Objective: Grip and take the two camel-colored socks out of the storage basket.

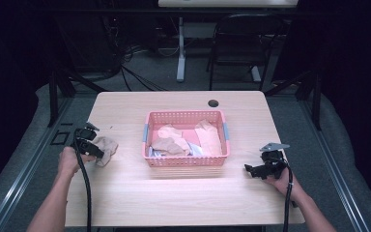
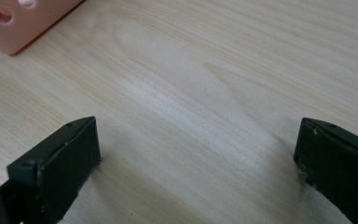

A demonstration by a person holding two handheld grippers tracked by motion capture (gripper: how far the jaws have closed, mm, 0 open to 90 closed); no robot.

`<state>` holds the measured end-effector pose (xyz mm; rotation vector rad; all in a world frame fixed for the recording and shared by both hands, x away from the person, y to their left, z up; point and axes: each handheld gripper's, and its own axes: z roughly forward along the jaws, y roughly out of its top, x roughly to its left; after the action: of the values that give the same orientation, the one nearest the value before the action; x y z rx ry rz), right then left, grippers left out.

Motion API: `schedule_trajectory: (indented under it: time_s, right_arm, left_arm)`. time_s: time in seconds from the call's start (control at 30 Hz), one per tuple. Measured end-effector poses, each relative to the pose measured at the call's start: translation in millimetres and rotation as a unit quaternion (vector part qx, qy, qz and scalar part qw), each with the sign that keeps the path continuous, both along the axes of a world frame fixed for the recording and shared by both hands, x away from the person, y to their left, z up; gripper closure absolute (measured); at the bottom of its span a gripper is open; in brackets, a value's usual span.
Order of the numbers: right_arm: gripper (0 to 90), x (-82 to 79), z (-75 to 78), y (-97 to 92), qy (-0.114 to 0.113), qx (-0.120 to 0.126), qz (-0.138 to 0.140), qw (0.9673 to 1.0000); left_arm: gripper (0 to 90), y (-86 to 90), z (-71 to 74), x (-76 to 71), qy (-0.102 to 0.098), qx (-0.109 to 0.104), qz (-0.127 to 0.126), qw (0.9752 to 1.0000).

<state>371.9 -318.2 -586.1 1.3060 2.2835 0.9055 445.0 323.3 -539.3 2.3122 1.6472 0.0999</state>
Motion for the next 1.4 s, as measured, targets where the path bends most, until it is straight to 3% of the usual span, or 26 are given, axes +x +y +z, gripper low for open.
schedule_trajectory:
  time_s: [0.03, 0.1, 0.13, 0.2, 0.3, 0.33, 0.37, 0.47, 0.53, 0.63, 0.9, 1.13, 1.4]
  right_arm:
    - [0.0, 0.0, 0.0, 0.0, 0.000, 0.000, 0.000, 1.0000]
    - [0.0, 0.1, 0.0, -0.1, 0.000, -0.001, 0.000, 1.0000]
    - [0.0, 0.1, 0.0, -0.3, 0.000, -0.002, 0.001, 1.0000]
    - [0.0, 0.2, 0.0, -0.3, 0.000, -0.002, 0.002, 1.0000]
    - [0.0, 0.3, -0.3, 0.1, -0.002, -0.001, 0.003, 1.0000]
    - [0.0, 0.2, -0.1, 0.2, -0.001, 0.001, 0.005, 1.0000]
    - [0.0, 0.2, -0.1, 0.2, -0.001, 0.001, 0.005, 1.0000]
    - [0.0, 0.4, 0.0, 0.3, 0.000, 0.000, 0.006, 1.0000]
    - [0.0, 0.4, -0.1, 0.4, -0.001, 0.000, 0.005, 1.0000]
    - [0.0, 0.5, -0.1, 0.4, -0.001, 0.000, 0.005, 1.0000]
    - [0.0, 0.4, 0.0, 0.3, 0.000, 0.000, 0.006, 1.0000]
    - [0.0, 0.4, -0.1, 0.4, -0.001, 0.000, 0.006, 1.0000]
    - [0.0, 0.4, 0.0, 0.1, 0.001, 0.000, 0.008, 1.0000]
  left_arm:
    - [54.3, 0.0, 0.0, 0.0, 0.000, 0.000, 0.000, 1.0000]
    - [40.2, 1.9, 8.4, -1.8, -0.004, -0.006, 0.004, 1.0000]
    - [40.2, 2.8, 13.3, -3.2, -0.013, -0.010, 0.005, 0.9999]
    - [23.9, 4.0, 24.4, -5.6, -0.024, -0.013, 0.007, 0.9996]
    - [16.1, 3.3, 47.3, -10.5, -0.048, -0.018, 0.006, 0.9987]
    - [15.7, 3.3, 47.3, -10.5, -0.048, -0.018, 0.006, 0.9987]
    - [15.3, 1.6, 58.8, -12.4, -0.061, -0.024, 0.003, 0.9978]
    - [12.8, -3.7, 73.7, -14.3, -0.080, -0.030, -0.007, 0.9963]
    - [8.7, -6.2, 78.1, -14.7, -0.084, -0.031, -0.011, 0.9959]
    - [4.5, -19.5, 90.5, -16.3, -0.100, -0.033, -0.026, 0.9941]
    - [0.0, -46.5, 101.2, -16.5, -0.118, -0.041, -0.057, 0.9905]
    - [0.0, -81.5, 111.0, -13.0, -0.137, -0.044, -0.104, 0.9841]
    - [0.0, -105.4, 110.7, -9.5, -0.158, -0.070, -0.124, 0.9771]
